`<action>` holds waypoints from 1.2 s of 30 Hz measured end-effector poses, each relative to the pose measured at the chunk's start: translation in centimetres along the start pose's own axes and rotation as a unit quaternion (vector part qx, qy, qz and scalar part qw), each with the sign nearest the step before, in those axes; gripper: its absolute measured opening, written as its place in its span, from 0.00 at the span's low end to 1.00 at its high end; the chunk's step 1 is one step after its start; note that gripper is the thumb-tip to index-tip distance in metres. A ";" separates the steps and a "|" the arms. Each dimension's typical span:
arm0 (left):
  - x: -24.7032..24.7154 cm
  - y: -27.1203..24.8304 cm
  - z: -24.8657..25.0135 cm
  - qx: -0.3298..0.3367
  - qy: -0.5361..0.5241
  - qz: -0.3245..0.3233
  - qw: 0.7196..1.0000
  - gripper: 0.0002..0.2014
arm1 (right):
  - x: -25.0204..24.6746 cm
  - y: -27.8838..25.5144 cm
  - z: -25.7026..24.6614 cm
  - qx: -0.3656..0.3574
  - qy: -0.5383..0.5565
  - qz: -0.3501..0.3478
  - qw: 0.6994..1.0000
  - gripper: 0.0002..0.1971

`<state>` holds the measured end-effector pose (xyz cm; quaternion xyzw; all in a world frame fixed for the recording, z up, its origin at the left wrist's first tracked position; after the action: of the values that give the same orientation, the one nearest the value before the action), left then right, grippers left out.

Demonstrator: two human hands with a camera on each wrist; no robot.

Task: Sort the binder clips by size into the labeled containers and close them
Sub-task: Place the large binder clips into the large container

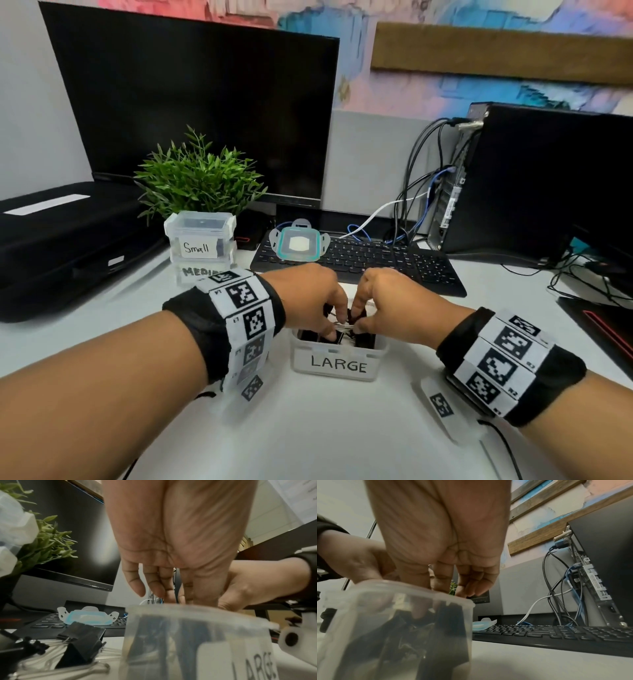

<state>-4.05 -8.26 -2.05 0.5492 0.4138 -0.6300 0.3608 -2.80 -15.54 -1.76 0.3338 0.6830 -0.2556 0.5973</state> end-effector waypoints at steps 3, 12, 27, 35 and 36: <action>1.0 0.2 0.2 0.001 0.024 -0.006 1.000 0.13 | 0.4 -0.2 0.0 0.010 -0.005 -0.013 1.000 0.12; 0.6 -0.3 -1.0 -0.039 0.026 0.047 0.998 0.08 | 0.4 -0.2 0.3 0.039 -0.039 -0.002 0.998 0.07; 0.6 -0.3 -1.6 -0.065 0.021 0.046 0.997 0.09 | 0.5 0.0 0.5 0.035 -0.065 0.000 0.997 0.08; 1.4 -0.4 -1.9 -0.073 -0.001 0.018 0.997 0.21 | 0.7 -0.2 0.5 0.050 -0.087 -0.009 0.995 0.08; 1.3 -0.4 -1.9 -0.072 0.005 0.021 0.997 0.21 | 0.7 -0.3 0.6 0.052 -0.091 -0.010 0.994 0.09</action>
<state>-3.80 -6.37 -3.39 0.5337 0.4482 -0.5881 0.4104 -2.63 -16.06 -2.58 0.3332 0.6149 -0.3262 0.6360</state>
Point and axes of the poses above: each hand's wrist, its own y-axis towards the middle knuckle, its own x-axis out of the palm, z = x × y, the point moved 9 cm from there along y, towards the middle knuckle, and after that the axes turned 6 degrees about -x, right-handed, at the moved point
